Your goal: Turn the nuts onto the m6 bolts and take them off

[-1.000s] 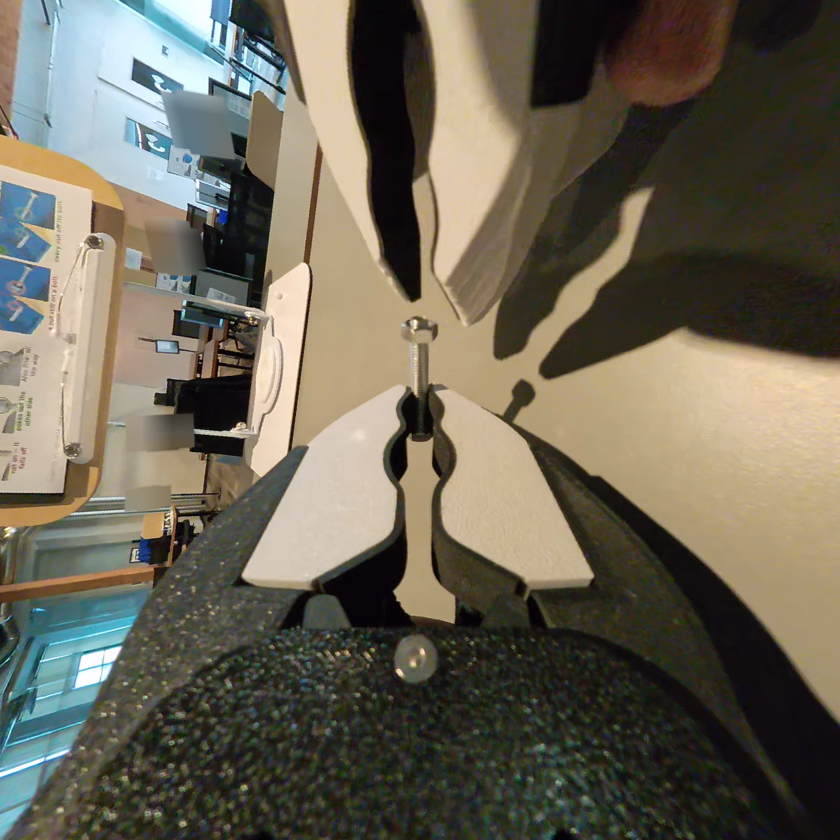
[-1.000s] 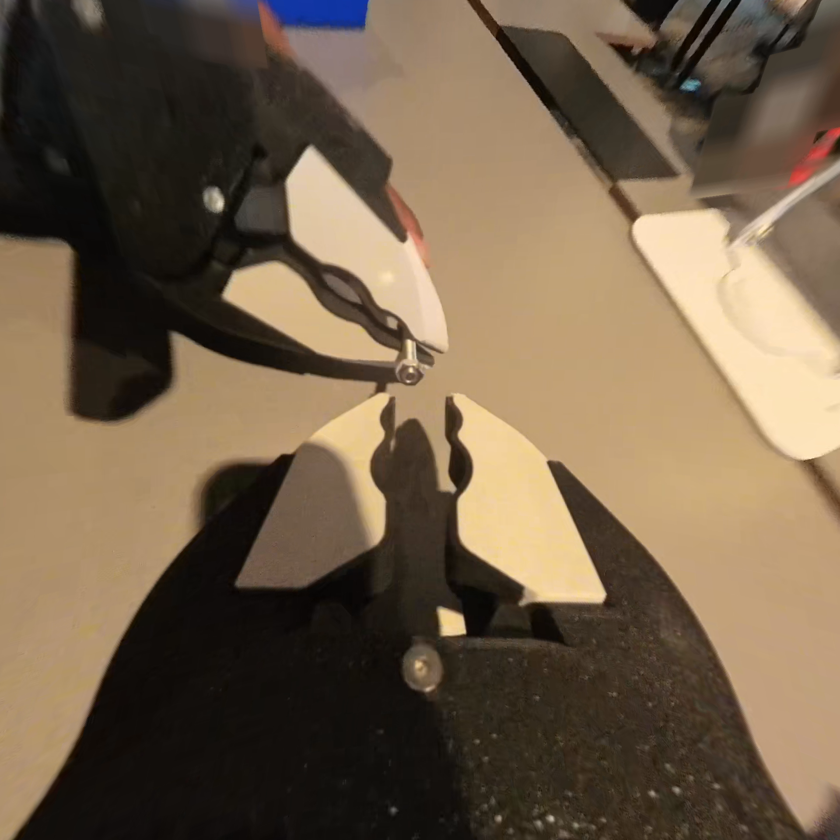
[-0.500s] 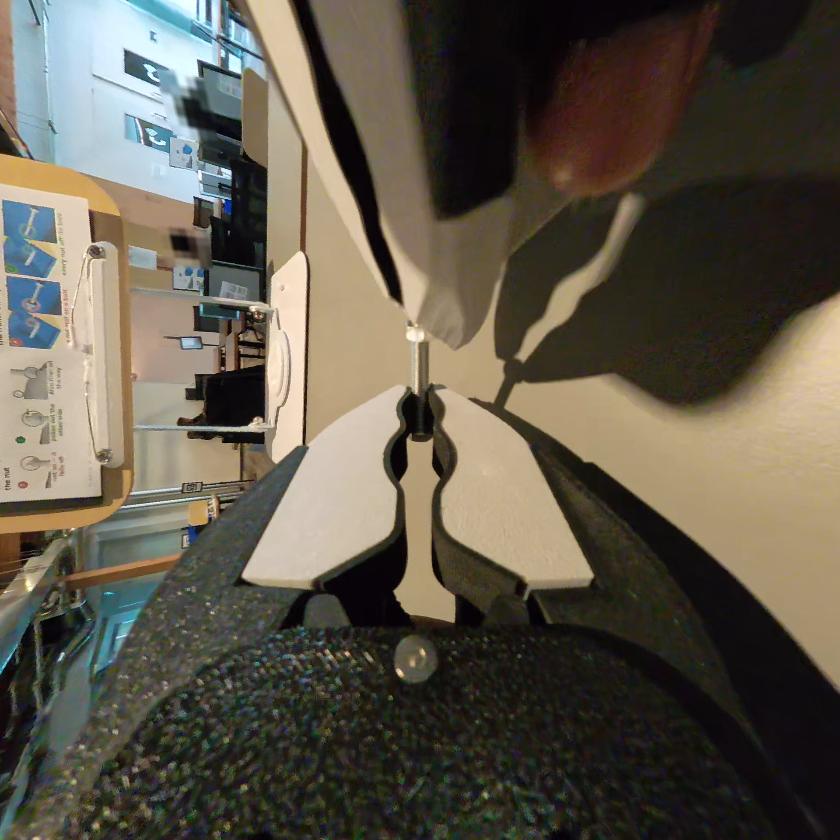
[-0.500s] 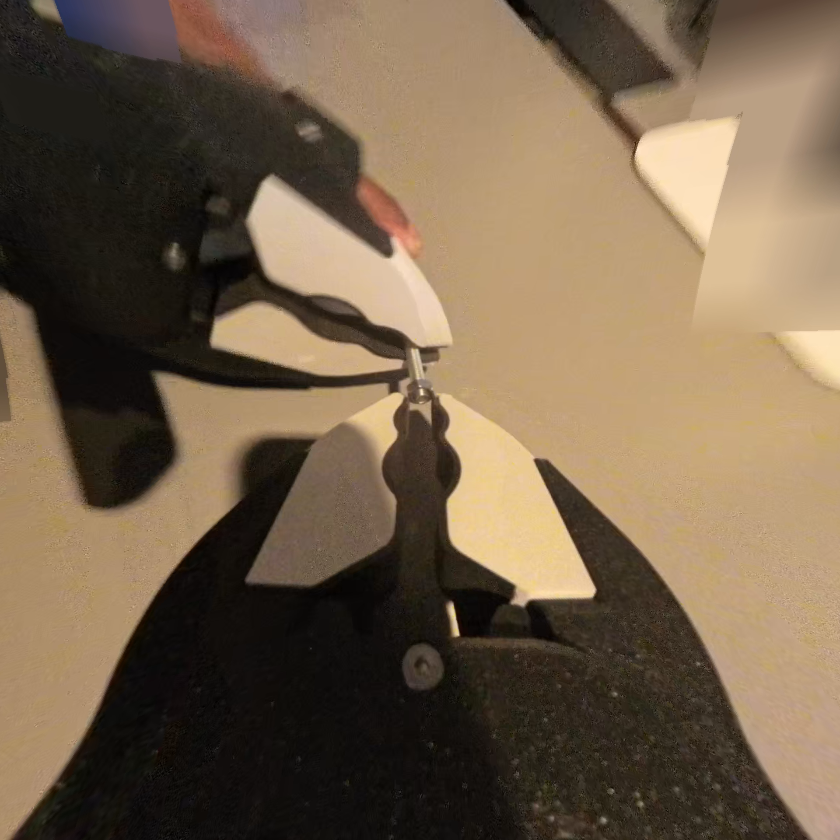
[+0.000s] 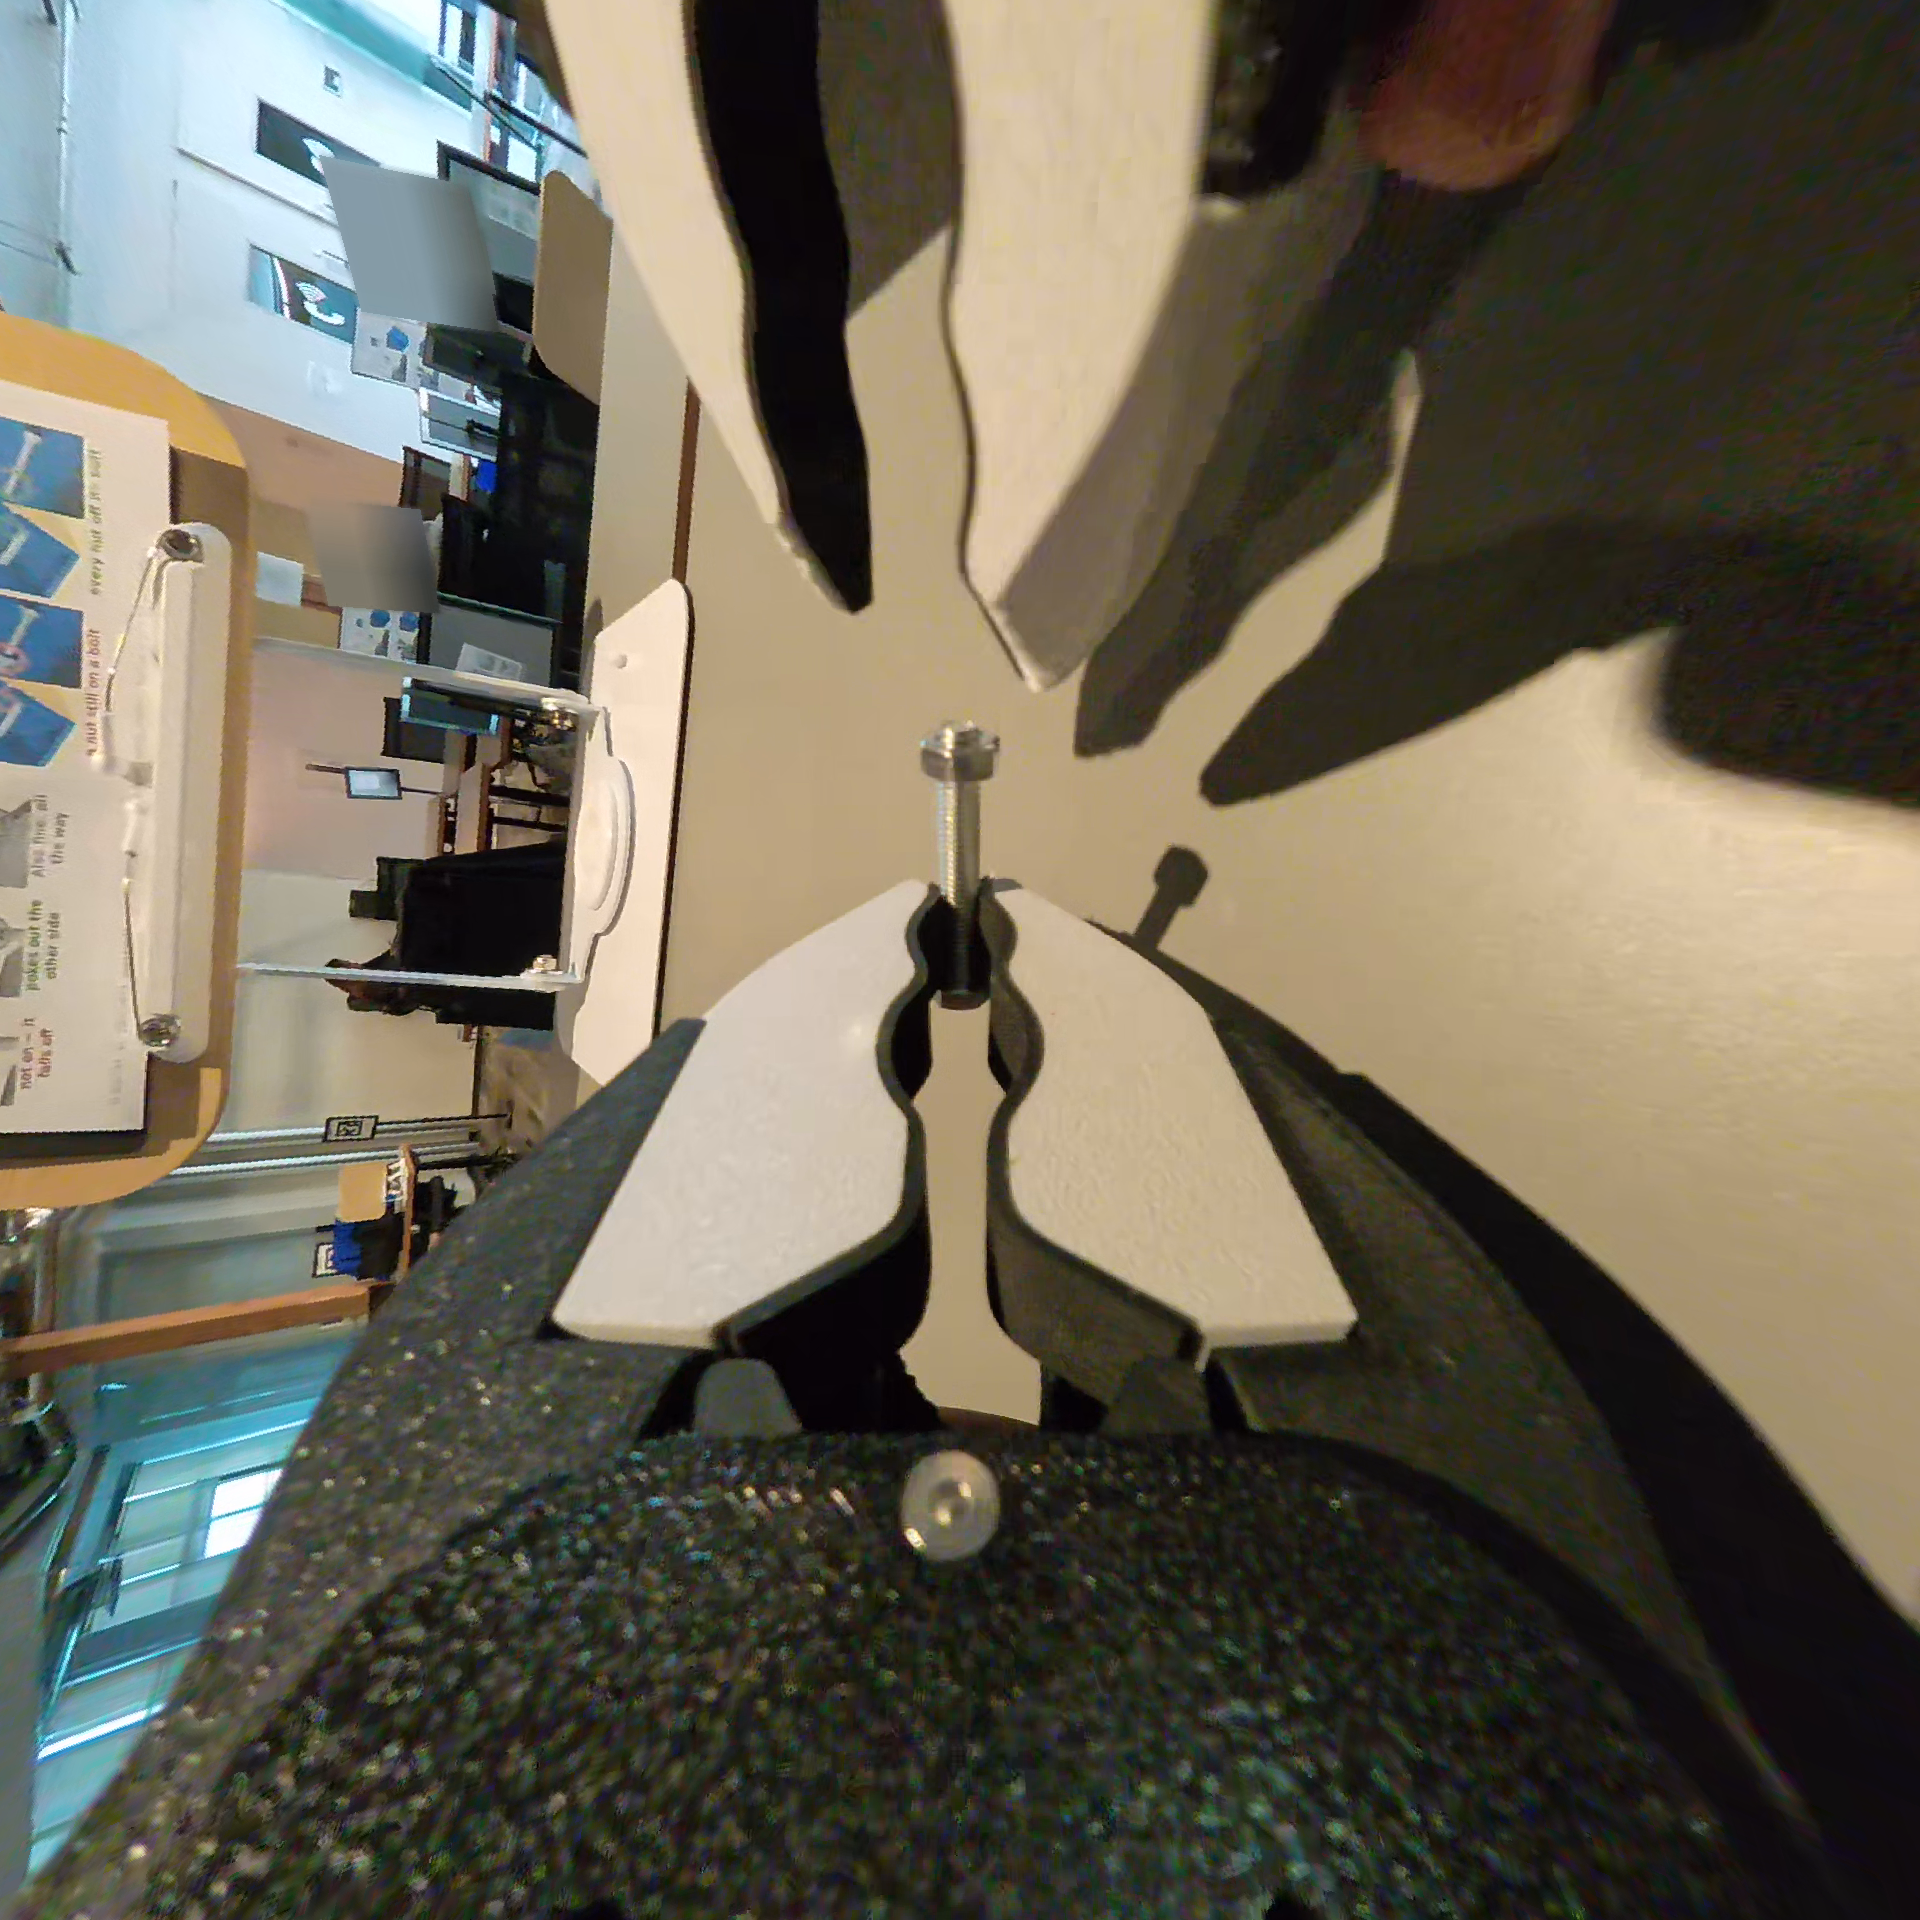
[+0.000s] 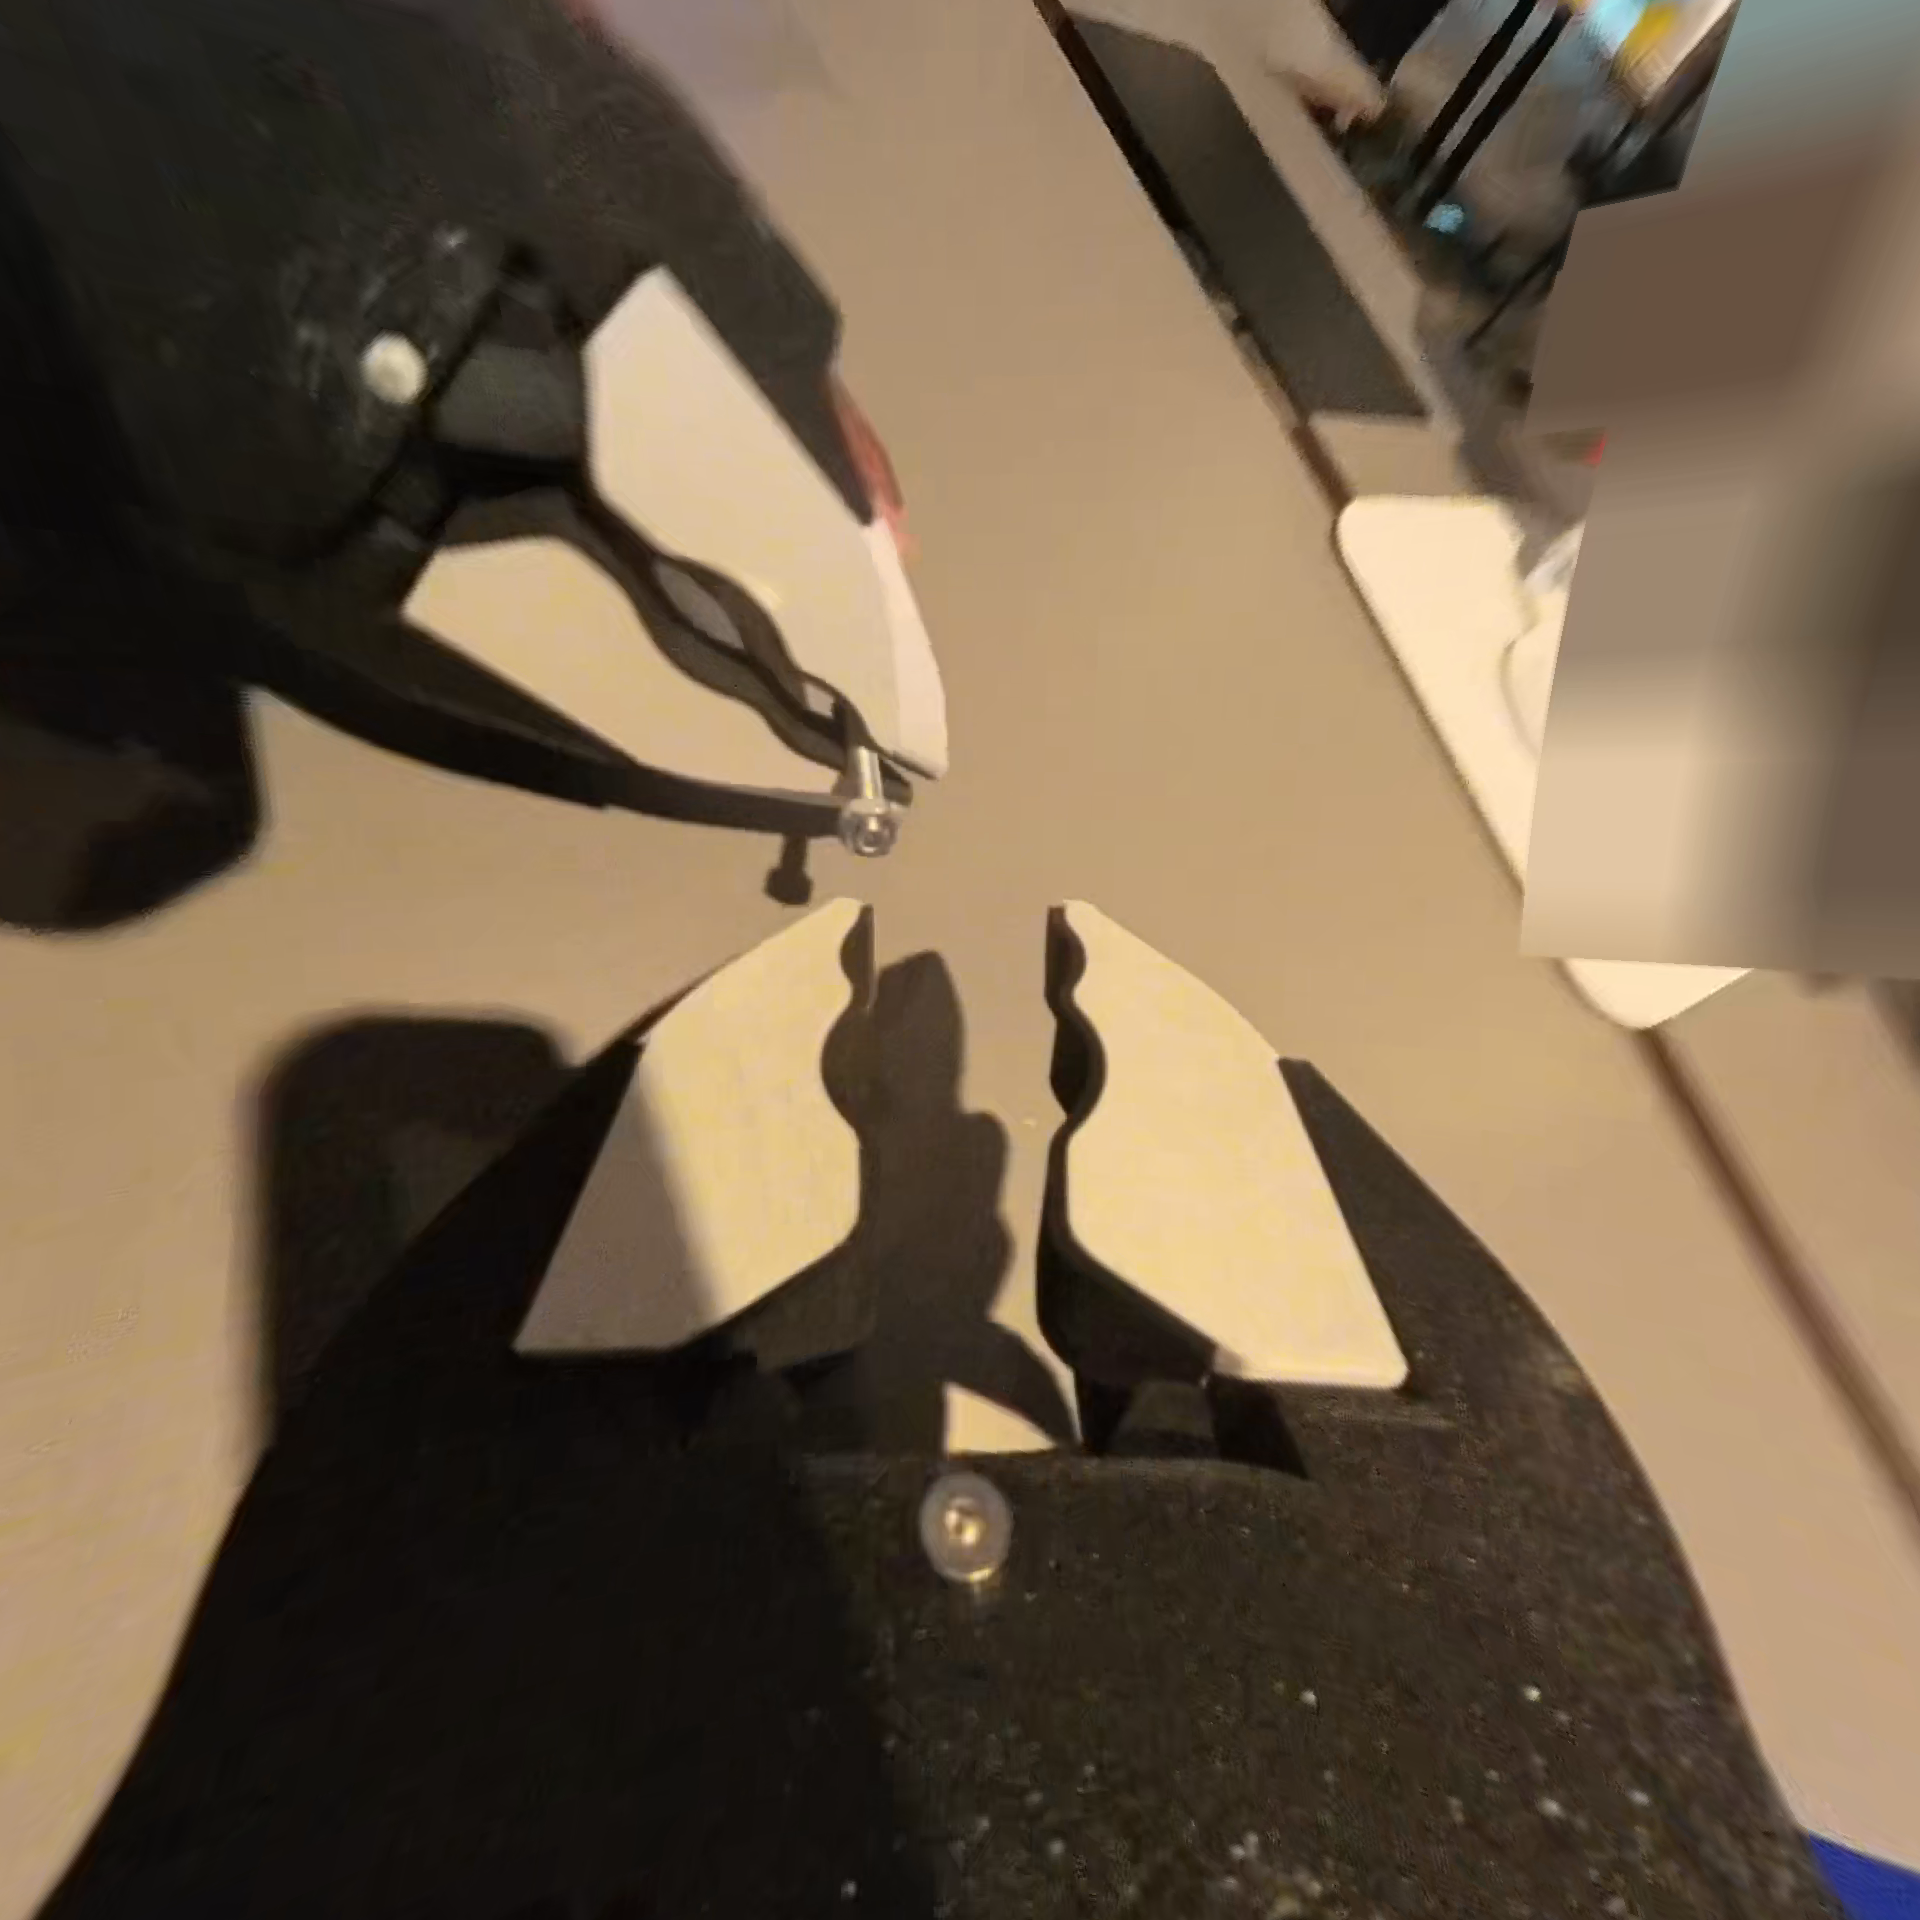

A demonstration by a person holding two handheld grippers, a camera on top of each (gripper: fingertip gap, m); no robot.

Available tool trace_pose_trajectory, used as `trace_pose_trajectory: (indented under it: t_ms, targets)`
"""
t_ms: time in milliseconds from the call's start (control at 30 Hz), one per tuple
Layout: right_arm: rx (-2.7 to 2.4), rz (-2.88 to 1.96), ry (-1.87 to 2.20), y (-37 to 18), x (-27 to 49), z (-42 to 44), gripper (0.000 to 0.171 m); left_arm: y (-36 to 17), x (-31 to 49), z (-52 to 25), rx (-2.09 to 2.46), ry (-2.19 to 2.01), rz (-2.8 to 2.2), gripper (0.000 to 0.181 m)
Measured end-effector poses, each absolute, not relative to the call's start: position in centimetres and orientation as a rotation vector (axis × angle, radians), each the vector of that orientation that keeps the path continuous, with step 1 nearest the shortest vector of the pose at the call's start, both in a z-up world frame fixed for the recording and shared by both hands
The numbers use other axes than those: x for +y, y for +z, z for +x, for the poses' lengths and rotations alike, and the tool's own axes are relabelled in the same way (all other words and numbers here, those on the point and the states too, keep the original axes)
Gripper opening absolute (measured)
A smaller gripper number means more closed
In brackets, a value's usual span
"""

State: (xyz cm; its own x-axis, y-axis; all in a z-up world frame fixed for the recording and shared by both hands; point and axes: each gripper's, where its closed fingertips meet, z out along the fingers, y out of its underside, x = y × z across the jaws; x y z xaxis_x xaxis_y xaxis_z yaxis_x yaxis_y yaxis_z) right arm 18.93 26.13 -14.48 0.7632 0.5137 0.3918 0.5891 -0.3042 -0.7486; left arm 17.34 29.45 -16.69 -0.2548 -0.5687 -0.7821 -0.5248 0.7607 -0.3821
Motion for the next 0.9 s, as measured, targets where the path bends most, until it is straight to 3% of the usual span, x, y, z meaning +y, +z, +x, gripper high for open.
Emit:
trace_pose_trajectory:
  t_ms: [233, 333, 533, 633, 700, 900]
  targets:
    - [-1.029, -1.823, -0.284, -14.7, 26.2, 17.0, 0.024, -16.8, 29.2, 17.3, 1.931, -0.067, -0.823, 0.006]
    - [-1.001, -1.878, -0.285, -15.2, 26.3, 17.0, 0.010, -17.0, 29.1, 17.3, 1.939, -0.038, -0.806, 0.006]
    - [-0.439, -2.116, 0.394, -15.1, 26.4, 16.2, 0.010, -16.6, 29.6, 17.2, 1.915, 0.009, -0.788, 0.006]
    - [-0.411, -2.054, 0.549, -14.4, 26.4, 16.3, 0.010, -16.1, 29.6, 17.4, 1.880, -0.031, -0.815, 0.005]
    - [-0.523, -2.033, 0.457, -14.5, 26.4, 16.4, 0.018, -16.1, 29.7, 17.5, 1.869, -0.057, -0.842, 0.005]
    - [-0.935, -1.820, -0.311, -15.1, 27.3, 17.7, 0.038, -16.2, 30.0, 17.4, 1.863, -0.092, -0.883, 0.005]
